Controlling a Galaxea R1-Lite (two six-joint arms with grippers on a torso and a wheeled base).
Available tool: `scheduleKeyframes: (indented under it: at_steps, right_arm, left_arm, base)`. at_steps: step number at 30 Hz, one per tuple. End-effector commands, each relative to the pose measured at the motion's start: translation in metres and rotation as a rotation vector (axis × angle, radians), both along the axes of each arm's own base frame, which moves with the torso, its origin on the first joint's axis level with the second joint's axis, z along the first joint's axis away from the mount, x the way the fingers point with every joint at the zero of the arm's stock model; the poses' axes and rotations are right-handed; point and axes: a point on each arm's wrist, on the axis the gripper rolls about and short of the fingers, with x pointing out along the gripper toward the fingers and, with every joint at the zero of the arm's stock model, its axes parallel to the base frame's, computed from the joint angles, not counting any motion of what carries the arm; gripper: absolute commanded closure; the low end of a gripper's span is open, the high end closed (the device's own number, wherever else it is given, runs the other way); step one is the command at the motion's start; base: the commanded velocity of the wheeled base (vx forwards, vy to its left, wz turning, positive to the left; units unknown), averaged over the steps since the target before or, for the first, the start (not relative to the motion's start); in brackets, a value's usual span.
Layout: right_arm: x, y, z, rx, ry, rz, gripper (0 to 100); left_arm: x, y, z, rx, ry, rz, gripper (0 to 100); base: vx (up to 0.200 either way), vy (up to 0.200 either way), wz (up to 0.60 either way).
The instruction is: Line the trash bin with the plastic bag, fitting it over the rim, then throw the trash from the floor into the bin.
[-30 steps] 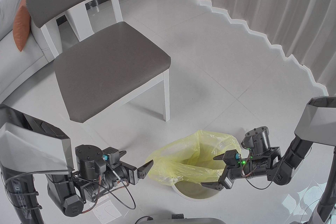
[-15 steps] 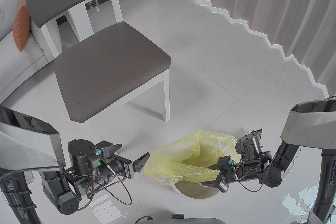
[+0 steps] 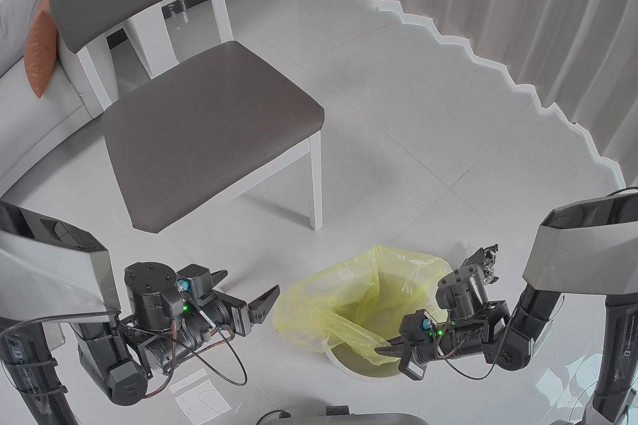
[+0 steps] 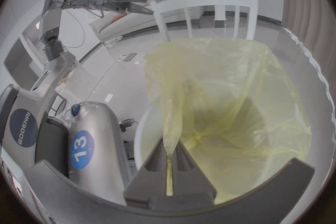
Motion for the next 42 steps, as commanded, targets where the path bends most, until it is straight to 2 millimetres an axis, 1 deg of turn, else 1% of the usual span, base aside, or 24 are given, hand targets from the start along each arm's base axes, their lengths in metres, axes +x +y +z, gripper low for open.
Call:
scheduleKeyframes:
  at_steps: [1,2,5,10,16,18,21,22,24,26,32,34,39,42]
  right_arm:
    - [-0.015,0.006,0.014,0.015,-0.017,0.043,100]
    - [-0.021,0.006,0.017,0.013,-0.015,0.057,100]
    - [-0.032,0.005,0.020,0.006,-0.005,0.072,100]
    - [-0.040,-0.001,0.024,0.003,0.000,0.075,100]
    - [-0.050,-0.008,0.016,-0.031,0.039,0.082,100]
    - [-0.050,-0.008,0.016,-0.032,0.042,0.081,100]
    - [-0.050,-0.007,0.006,-0.050,0.070,0.081,100]
    - [-0.050,-0.007,0.005,-0.051,0.071,0.081,100]
    - [-0.052,-0.004,-0.004,-0.062,0.089,0.094,100]
    - [-0.053,-0.002,-0.009,-0.061,0.092,0.097,100]
    - [-0.051,0.000,-0.019,-0.069,0.108,0.098,100]
    - [-0.050,0.000,-0.022,-0.070,0.118,0.092,100]
    - [-0.042,-0.004,-0.039,-0.090,0.154,0.058,100]
    - [-0.041,-0.004,-0.039,-0.090,0.151,0.059,100]
  left_arm:
    - [0.000,0.001,0.002,-0.007,-0.013,0.008,0]
    - [0.000,0.001,0.002,-0.007,-0.012,0.006,0]
    - [0.000,0.001,0.001,-0.006,-0.010,0.008,0]
    - [0.000,0.001,0.001,-0.005,-0.010,0.009,0]
    - [-0.001,0.001,0.001,-0.003,-0.008,0.011,0]
    - [-0.002,0.002,0.001,-0.002,-0.007,0.011,0]
    - [-0.003,0.001,0.001,-0.001,-0.007,0.006,0]
    - [-0.004,0.000,0.001,0.000,-0.006,0.004,0]
    - [-0.004,0.000,0.002,0.003,-0.011,0.014,0]
    - [-0.004,0.000,0.002,0.004,-0.011,0.015,0]
    - [-0.004,0.000,0.001,0.004,-0.008,0.016,0]
    - [-0.004,0.000,0.001,0.004,-0.008,0.016,0]
    - [-0.003,0.000,0.002,0.002,-0.014,0.014,0]
    - [-0.003,0.000,0.002,0.002,-0.014,0.014,0]
  base:
    - [0.000,0.000,0.00]
    - [0.000,0.000,0.00]
    - [0.000,0.000,0.00]
    - [0.000,0.000,0.00]
    - [0.000,0.000,0.00]
    - [0.000,0.000,0.00]
    - [0.000,0.000,0.00]
    - [0.000,0.000,0.00]
    - [0.000,0.000,0.00]
    - [0.000,0.000,0.00]
    - [0.000,0.000,0.00]
    - [0.000,0.000,0.00]
    - [0.000,0.000,0.00]
    - [0.000,0.000,0.00]
